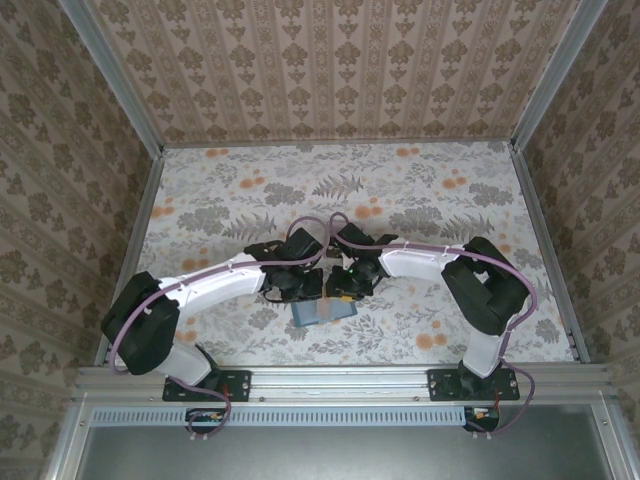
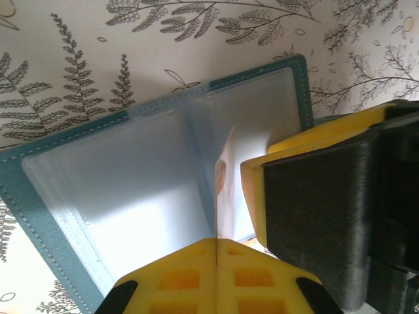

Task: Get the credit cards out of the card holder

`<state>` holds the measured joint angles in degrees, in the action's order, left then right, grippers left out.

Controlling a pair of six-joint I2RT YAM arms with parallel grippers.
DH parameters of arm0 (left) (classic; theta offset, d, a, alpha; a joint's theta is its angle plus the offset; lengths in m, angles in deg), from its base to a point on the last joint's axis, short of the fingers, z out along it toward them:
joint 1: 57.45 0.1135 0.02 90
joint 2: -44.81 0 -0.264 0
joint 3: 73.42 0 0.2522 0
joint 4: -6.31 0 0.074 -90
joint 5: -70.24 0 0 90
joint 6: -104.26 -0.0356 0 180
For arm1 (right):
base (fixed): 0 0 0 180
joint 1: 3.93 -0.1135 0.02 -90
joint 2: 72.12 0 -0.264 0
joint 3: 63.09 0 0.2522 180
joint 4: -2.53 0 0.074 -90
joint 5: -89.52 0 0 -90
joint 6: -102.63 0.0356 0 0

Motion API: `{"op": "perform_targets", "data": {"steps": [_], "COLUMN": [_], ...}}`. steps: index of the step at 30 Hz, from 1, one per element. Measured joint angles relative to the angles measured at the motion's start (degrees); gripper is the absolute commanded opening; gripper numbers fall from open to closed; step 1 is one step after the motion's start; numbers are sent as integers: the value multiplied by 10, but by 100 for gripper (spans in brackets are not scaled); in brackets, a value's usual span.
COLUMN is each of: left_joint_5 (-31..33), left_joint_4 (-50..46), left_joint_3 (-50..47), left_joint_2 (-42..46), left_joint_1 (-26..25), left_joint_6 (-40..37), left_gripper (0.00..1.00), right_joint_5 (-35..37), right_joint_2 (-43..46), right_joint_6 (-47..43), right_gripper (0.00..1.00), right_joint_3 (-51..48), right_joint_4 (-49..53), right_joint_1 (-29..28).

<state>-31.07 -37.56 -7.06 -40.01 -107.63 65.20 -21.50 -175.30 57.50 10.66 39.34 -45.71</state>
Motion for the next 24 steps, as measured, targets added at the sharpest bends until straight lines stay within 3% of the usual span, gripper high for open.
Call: {"op": "perform_targets", "data": {"steps": [7, 24], "left_joint_5": [-11, -23], "left_joint_4": [16, 41], "left_joint_3": [1, -12], "left_joint_2": [-1, -16], "left_joint_1": [0, -2], "left_joint_6": [4, 14], "left_gripper": [11, 20], "right_joint_5": [0, 0], "right_joint_2": [-1, -1], "right_joint_6": [3, 3], "right_gripper": [19, 18], "right_joint_3": [-4, -5], "right_joint_4": [0, 0], "right_joint_1": [-1, -1]}}
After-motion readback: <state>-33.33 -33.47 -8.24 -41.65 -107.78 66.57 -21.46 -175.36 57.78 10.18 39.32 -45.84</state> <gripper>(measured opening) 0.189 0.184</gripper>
